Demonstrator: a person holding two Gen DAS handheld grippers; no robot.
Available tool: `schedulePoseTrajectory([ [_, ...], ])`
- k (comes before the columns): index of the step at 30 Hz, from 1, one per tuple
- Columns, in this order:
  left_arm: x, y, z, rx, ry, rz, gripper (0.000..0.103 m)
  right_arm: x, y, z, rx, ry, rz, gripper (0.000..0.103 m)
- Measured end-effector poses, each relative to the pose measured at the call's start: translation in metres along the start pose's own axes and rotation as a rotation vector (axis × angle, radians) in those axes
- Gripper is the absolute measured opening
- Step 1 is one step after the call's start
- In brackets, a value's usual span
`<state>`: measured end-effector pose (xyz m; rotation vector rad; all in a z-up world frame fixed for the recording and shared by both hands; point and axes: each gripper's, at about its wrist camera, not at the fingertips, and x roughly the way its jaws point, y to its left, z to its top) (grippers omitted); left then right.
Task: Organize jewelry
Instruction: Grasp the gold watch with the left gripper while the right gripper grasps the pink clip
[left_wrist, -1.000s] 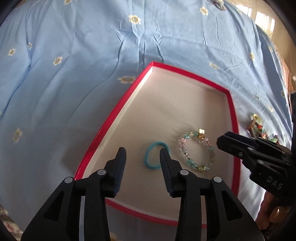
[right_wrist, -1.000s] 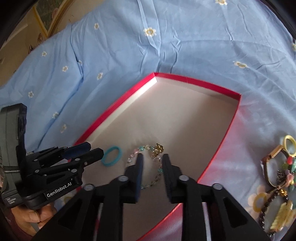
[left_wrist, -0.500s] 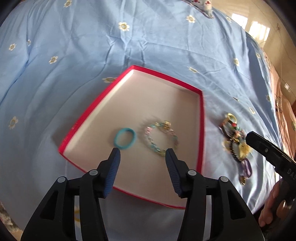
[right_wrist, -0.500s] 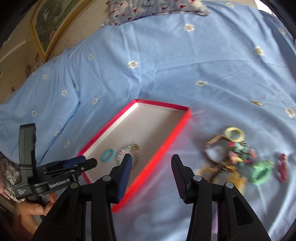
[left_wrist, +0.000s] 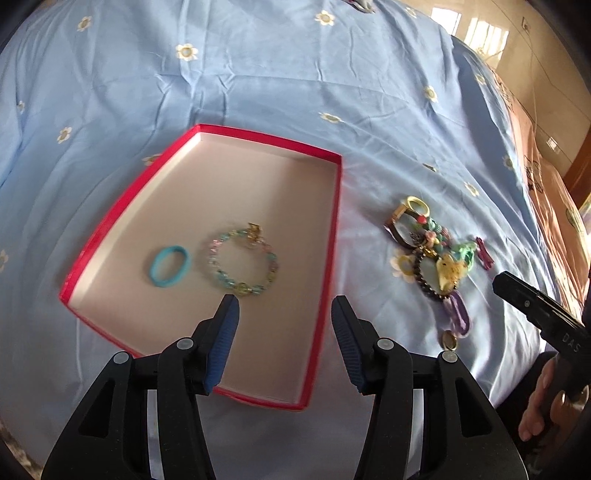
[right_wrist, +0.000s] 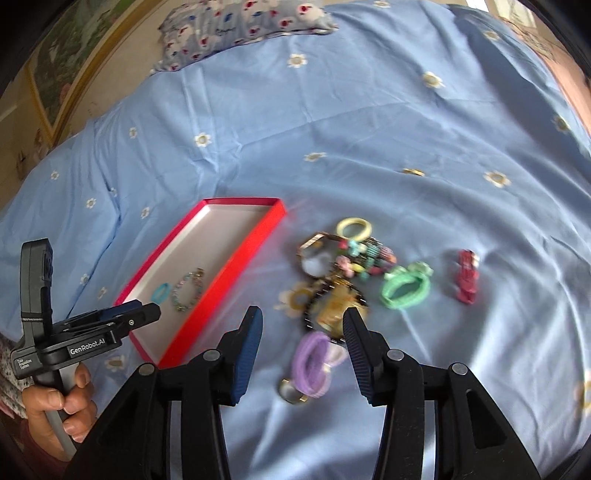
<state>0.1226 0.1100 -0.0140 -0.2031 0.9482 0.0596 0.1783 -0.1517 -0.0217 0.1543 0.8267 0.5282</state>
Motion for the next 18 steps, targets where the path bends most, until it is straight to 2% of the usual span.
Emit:
schedulePoseTrajectory([
  [18, 0.018, -0.048, 0.016, 0.116, 0.019, -0.03, 0.051, -0.018, -0.047, 0.003, 0.064, -0.046, -0.091, 0.047],
])
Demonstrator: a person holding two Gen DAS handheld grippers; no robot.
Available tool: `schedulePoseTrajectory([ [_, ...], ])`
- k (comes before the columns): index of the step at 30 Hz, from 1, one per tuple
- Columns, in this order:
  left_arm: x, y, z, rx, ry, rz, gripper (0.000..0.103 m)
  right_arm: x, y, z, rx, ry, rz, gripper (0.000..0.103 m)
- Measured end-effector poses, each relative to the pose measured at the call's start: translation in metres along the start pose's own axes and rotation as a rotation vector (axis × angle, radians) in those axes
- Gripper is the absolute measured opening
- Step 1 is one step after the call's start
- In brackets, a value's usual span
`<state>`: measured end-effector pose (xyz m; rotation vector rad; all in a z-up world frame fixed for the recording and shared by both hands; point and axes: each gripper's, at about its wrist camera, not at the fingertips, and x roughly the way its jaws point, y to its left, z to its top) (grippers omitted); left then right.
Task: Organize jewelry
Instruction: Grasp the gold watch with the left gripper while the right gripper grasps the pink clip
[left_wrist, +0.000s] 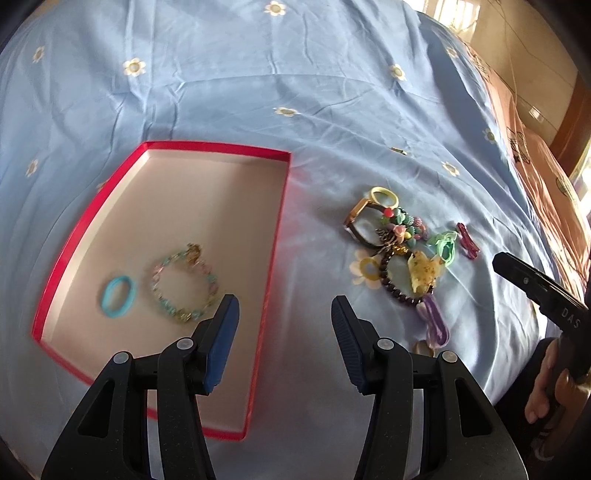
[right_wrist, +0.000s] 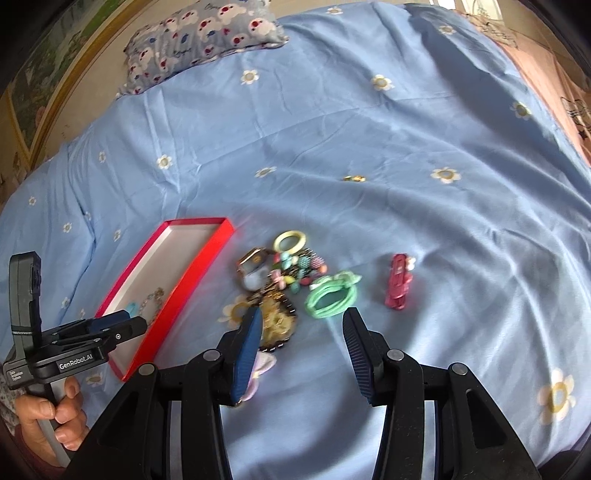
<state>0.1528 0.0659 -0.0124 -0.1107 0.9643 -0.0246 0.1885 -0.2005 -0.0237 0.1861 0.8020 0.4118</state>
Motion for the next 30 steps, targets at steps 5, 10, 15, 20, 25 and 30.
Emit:
schedulePoseTrajectory([
  [5, 0.011, -0.015, 0.017, 0.038, -0.005, -0.013, 0.051, 0.004, -0.016, 0.006, -0.001, -0.006, -0.063, 0.047],
  [10, 0.03, -0.03, 0.039, 0.077, -0.008, -0.028, 0.051, 0.01, -0.032, 0.013, 0.006, 0.003, -0.11, 0.047],
  [15, 0.056, -0.042, 0.055, 0.107, 0.016, -0.036, 0.051, 0.022, -0.041, 0.019, 0.004, 0.031, -0.134, 0.047],
  [20, 0.083, -0.052, 0.069, 0.123, 0.051, -0.041, 0.051, 0.039, -0.047, 0.024, 0.0, 0.064, -0.149, 0.046],
  [25, 0.106, -0.062, 0.076, 0.158, 0.088, -0.045, 0.038, 0.059, -0.053, 0.024, 0.008, 0.108, -0.168, 0.044],
  [30, 0.122, -0.075, 0.073, 0.21, 0.117, -0.048, 0.01, 0.069, -0.059, 0.021, 0.016, 0.12, -0.174, 0.017],
])
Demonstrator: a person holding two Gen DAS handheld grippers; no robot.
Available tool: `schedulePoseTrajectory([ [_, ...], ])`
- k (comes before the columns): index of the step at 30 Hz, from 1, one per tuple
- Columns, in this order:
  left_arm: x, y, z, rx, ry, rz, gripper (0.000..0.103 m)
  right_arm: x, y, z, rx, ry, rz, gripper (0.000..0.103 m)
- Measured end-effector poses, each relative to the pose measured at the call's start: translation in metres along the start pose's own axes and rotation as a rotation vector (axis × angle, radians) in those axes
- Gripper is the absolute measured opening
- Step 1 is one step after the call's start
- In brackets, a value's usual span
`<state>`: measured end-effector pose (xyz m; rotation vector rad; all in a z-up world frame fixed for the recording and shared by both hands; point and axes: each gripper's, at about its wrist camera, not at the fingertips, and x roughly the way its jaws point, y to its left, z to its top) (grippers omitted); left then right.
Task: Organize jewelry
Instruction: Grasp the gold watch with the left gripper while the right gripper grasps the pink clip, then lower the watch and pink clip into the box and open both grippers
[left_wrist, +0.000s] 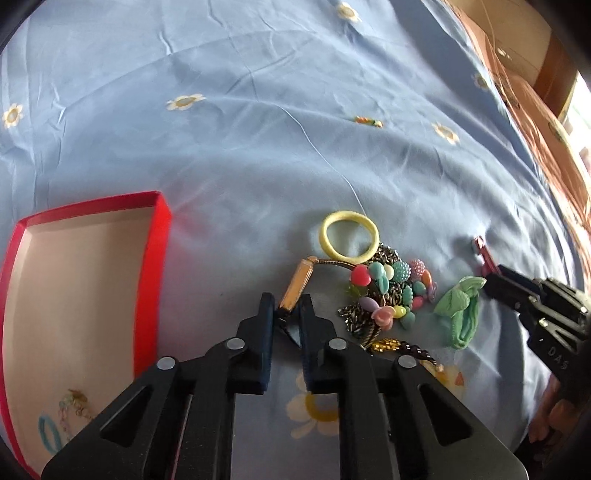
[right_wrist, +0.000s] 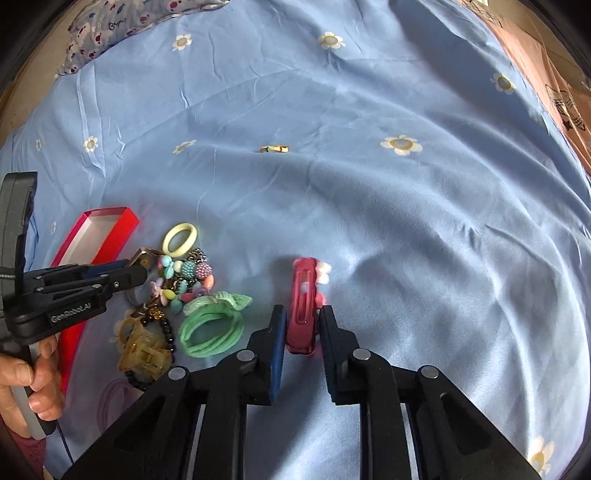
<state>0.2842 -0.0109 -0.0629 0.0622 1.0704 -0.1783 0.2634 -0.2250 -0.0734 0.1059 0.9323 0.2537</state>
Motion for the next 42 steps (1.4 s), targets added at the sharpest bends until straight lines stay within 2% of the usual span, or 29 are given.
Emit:
schedulePoseTrajectory([
  [4, -0.005, 0.0, -0.003, 0.007, -0.021, -0.008, 0.008, -0.004, 0.0, -0.001, -0.007, -0.021, 0.007, 0.016],
  [15, -0.054, 0.025, -0.031, -0.064, -0.093, -0.012, 0.008, -0.028, 0.029, 0.002, -0.028, -0.068, 0.128, 0.016],
  [24, -0.085, 0.061, -0.058, -0.153, -0.135, 0.01, 0.008, -0.035, 0.072, 0.002, -0.096, -0.07, 0.205, 0.016],
  [42, -0.11, 0.136, -0.089, -0.288, -0.166, 0.073, 0.008, -0.021, 0.157, 0.008, -0.218, -0.035, 0.328, 0.016],
])
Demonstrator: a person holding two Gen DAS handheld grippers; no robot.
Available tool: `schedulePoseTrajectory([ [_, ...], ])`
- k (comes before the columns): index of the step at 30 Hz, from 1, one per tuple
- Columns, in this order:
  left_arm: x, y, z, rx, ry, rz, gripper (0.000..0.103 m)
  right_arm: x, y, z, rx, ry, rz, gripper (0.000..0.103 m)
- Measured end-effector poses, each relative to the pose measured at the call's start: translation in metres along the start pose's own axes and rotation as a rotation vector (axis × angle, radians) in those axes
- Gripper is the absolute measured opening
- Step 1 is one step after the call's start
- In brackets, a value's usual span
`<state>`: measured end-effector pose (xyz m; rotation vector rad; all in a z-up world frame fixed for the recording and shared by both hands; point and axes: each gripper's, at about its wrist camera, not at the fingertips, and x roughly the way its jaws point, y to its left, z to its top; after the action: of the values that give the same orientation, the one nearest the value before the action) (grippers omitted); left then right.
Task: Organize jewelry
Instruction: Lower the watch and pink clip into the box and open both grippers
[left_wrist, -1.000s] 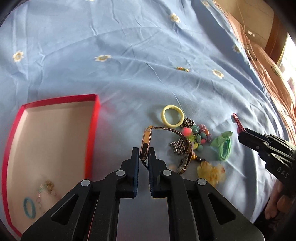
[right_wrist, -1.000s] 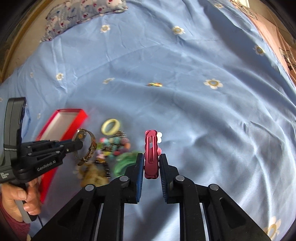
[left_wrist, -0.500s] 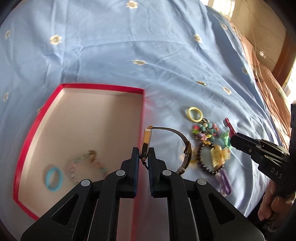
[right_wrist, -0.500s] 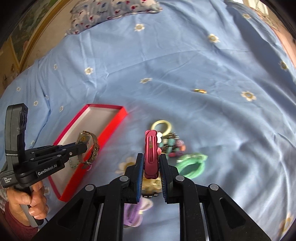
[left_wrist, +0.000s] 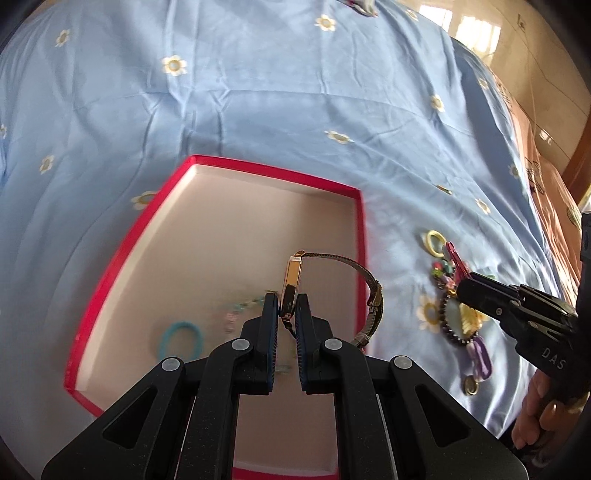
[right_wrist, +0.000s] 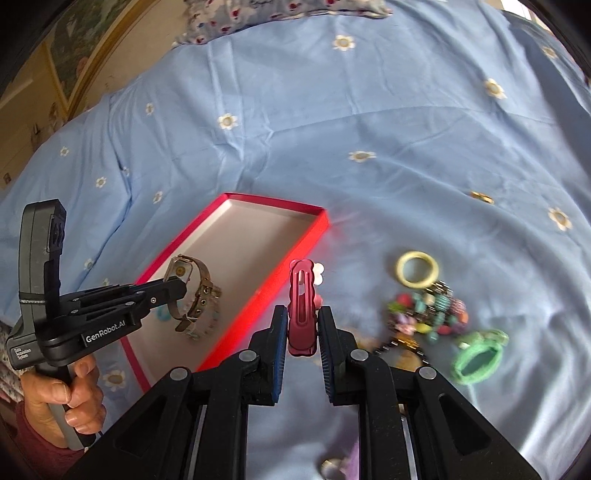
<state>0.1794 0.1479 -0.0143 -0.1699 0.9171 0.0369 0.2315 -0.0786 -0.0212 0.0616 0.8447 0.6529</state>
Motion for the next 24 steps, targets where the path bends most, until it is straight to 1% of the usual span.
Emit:
schedulePoseTrajectory([
  [6, 0.003, 0.026, 0.004, -0.032, 0.0, 0.029, 0.008, 0.018, 0.021, 0.012, -0.034, 0.006, 0.036, 0.016],
  [13, 0.013, 0.052, 0.015, -0.059, 0.01, 0.061, 0.008, 0.041, 0.035, 0.028, -0.05, 0.014, 0.074, 0.016],
  [18, 0.026, 0.064, 0.026, -0.069, 0.019, 0.081, 0.008, 0.063, 0.046, 0.037, -0.066, 0.027, 0.091, 0.016],
  [24, 0.048, 0.076, 0.042, -0.064, 0.046, 0.117, 0.008, 0.095, 0.052, 0.043, -0.075, 0.067, 0.096, 0.016],
])
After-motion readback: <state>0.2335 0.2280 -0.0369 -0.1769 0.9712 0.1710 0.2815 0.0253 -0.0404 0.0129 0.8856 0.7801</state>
